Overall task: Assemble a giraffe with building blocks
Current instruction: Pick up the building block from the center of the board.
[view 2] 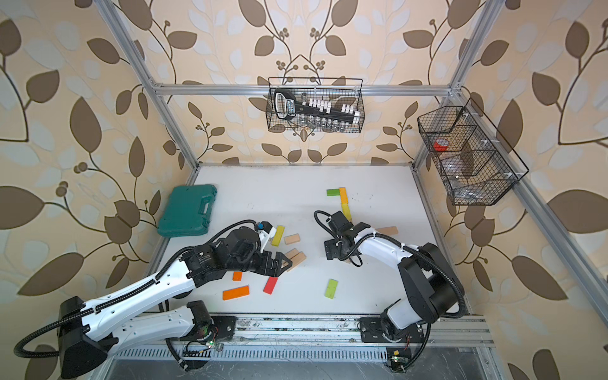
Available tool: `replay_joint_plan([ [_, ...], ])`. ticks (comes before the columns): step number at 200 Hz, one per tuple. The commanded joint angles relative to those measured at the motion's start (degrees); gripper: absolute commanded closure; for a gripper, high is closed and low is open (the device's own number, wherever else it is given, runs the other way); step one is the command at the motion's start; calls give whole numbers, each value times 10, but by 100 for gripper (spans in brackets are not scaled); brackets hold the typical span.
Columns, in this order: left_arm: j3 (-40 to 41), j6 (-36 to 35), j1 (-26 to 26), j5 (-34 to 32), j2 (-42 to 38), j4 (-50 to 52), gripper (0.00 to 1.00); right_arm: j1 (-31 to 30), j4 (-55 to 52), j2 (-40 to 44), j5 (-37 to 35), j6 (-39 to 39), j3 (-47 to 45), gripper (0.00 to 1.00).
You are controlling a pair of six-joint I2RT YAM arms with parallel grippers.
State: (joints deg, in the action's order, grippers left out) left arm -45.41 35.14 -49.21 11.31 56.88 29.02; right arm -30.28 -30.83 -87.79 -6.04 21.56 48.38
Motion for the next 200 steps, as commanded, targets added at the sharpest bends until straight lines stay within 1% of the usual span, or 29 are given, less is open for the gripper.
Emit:
replay_joint_plan([
  [1,-3,1,-4,-16,2,1,1,0,11,-15,32,-18,5,9],
  [21,-3,-1,-4,-14,6,-2,1,-2,13,-18,50,-11,-7,8],
  [47,2,3,-4,-11,8,-9,1,-17,7,-2,54,11,-26,9],
  [74,5,3,-4,-8,9,-14,1,-42,-17,14,43,54,-41,13],
  [89,3,1,-4,-9,10,-15,1,-54,-21,28,41,79,-49,19],
  [102,1,-1,-4,-9,13,-15,1,-59,-23,36,30,99,-54,21],
  [124,1,-2,-4,-6,17,-19,1,-60,-29,31,-7,130,-54,30],
  [134,1,-2,-4,-4,18,-22,1,-59,-34,21,-28,144,-50,37],
  [144,0,-2,-4,-2,19,-25,1,-60,-36,8,-38,154,-47,42],
  [158,-1,-1,-4,-1,19,-25,1,-60,-40,-7,-53,174,-43,51],
  [172,-1,-1,-4,-4,16,-23,1,-60,-44,-17,-63,186,-41,57],
  [200,-1,-1,-4,-6,12,-21,1,-60,-56,-6,-85,207,-38,71],
])
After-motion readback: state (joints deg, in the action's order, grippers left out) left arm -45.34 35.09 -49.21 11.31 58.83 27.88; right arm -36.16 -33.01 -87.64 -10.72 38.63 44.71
